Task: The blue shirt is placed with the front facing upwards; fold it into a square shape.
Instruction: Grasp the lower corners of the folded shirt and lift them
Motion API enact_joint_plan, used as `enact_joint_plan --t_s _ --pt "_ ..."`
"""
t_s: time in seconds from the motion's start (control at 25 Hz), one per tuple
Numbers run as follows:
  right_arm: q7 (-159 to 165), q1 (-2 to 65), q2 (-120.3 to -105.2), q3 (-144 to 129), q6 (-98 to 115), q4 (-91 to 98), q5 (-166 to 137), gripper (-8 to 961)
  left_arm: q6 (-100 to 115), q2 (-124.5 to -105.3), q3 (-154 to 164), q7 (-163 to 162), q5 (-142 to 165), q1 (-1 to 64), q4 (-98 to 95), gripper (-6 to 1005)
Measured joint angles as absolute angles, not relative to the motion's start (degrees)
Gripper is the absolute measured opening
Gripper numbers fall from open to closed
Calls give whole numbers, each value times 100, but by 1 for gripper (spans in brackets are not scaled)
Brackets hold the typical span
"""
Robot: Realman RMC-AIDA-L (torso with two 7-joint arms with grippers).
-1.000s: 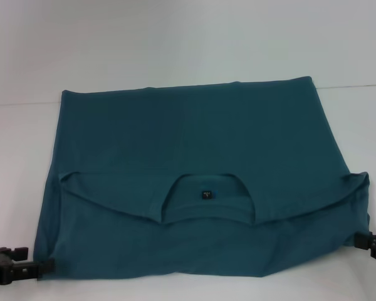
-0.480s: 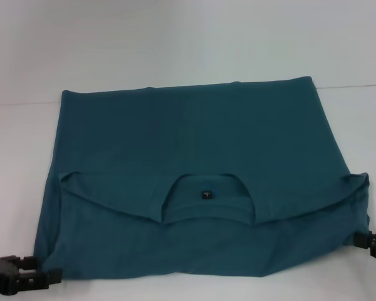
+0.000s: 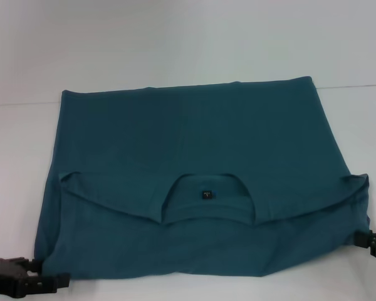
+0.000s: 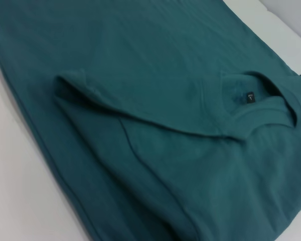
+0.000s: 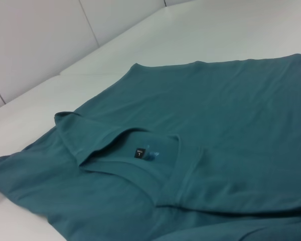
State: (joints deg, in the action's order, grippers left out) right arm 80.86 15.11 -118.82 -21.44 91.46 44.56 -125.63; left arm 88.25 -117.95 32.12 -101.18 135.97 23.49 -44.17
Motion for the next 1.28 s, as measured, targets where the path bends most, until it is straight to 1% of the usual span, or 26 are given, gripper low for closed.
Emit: enact_joint_plan --t_s 0.32,0.52,0.76,0.88,1.08,1.28 --pt "8086 1511 -11882 -2145 9114 4456 -12578 53 8710 -11793 3235 -10153 13616 2392 -4411 880" --pt "8086 1505 -11882 -2144 9103 4456 -12578 54 8569 -11725 3257 -10182 13638 2415 -4267 871" --pt "8086 1503 -11883 -2144 9103 4456 -12578 54 8559 -11694 3382 -10185 13686 2421 -4217 681" --pt "8086 1507 -11881 -2144 9103 4456 -12577 54 8559 -11696 3386 -10185 13725 2429 -4214 454" --pt "8091 1523 -11877 -2143 9104 4456 -12577 54 8565 -11698 3344 -10168 13708 2431 -4233 211" --pt "8094 1556 -11872 -2119 9098 4456 -12577 54 8552 -11707 3325 -10128 13628 2443 -4253 42"
